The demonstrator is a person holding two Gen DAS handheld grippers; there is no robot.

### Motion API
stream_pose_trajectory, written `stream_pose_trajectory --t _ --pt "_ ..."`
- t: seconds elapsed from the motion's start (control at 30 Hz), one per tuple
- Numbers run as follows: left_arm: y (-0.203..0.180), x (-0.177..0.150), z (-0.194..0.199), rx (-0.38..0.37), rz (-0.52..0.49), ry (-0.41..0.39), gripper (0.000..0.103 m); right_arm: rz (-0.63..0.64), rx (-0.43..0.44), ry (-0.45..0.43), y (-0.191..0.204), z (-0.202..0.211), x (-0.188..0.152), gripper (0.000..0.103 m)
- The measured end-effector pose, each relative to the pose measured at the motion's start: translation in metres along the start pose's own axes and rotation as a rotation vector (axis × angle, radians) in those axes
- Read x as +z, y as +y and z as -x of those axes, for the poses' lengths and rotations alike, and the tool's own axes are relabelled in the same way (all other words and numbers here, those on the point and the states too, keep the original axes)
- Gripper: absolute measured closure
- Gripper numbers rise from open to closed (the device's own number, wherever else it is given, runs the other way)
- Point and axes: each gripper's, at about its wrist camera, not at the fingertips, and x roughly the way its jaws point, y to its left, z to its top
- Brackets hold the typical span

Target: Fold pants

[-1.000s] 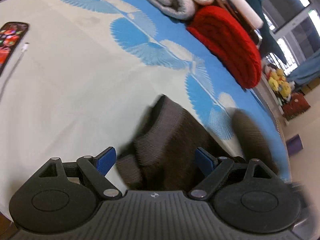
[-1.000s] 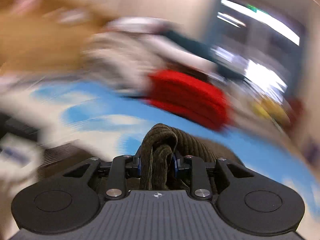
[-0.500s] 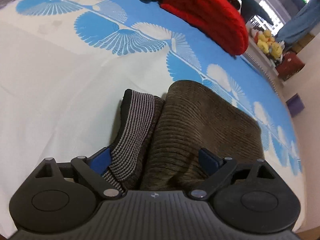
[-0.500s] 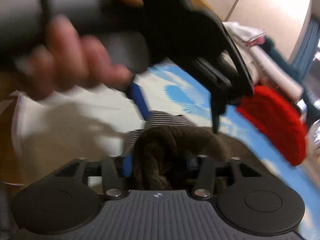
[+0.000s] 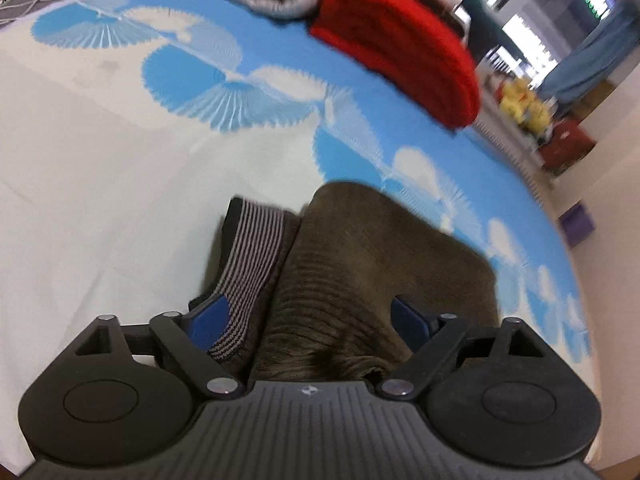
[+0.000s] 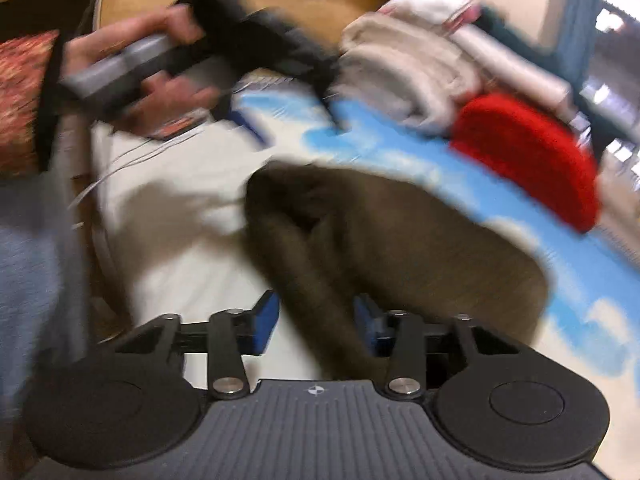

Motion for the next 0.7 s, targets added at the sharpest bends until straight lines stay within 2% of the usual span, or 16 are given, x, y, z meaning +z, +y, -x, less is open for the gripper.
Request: stream_pose_trajectory --t 0.17,0.3,0.47,0.57,0.6,0.67,0.7 --pt "-0.016 0.001 -0.027 0.049 -0.050 0.042 0.012 -0.044 -0.031 0.076 0.013 -0.031 -0.005 0.065" --pt "-0.021 -0.001 -0.037 0.010 -0.041 0.083 0.013 0.026 -0.147 0.104 0.029 -0.052 -0.001 0.070" --pt "-0.016 0.000 -0.038 -0.011 0.013 0.080 0.012 0.149 -0.153 0.001 0.053 -0.025 0.005 0.069" --pt "-0.013 0.002 -0.040 -0.018 0.034 0.082 0.012 0.124 -0.175 -0.036 0.053 -0.026 0.011 0.069" --pt "-0.012 0.003 -0.043 -0.023 0.041 0.092 0.012 0.110 -0.173 -0.015 0.053 -0.033 0.011 0.069" --pt "-0.010 0.003 -0.049 -0.039 0.056 0.116 0.013 0.089 -0.125 0.081 0.050 -0.056 0.006 0.067" --pt "-0.009 0.004 -0.051 -0.045 0.060 0.118 0.015 0.086 -0.112 0.097 0.049 -0.065 0.003 0.067"
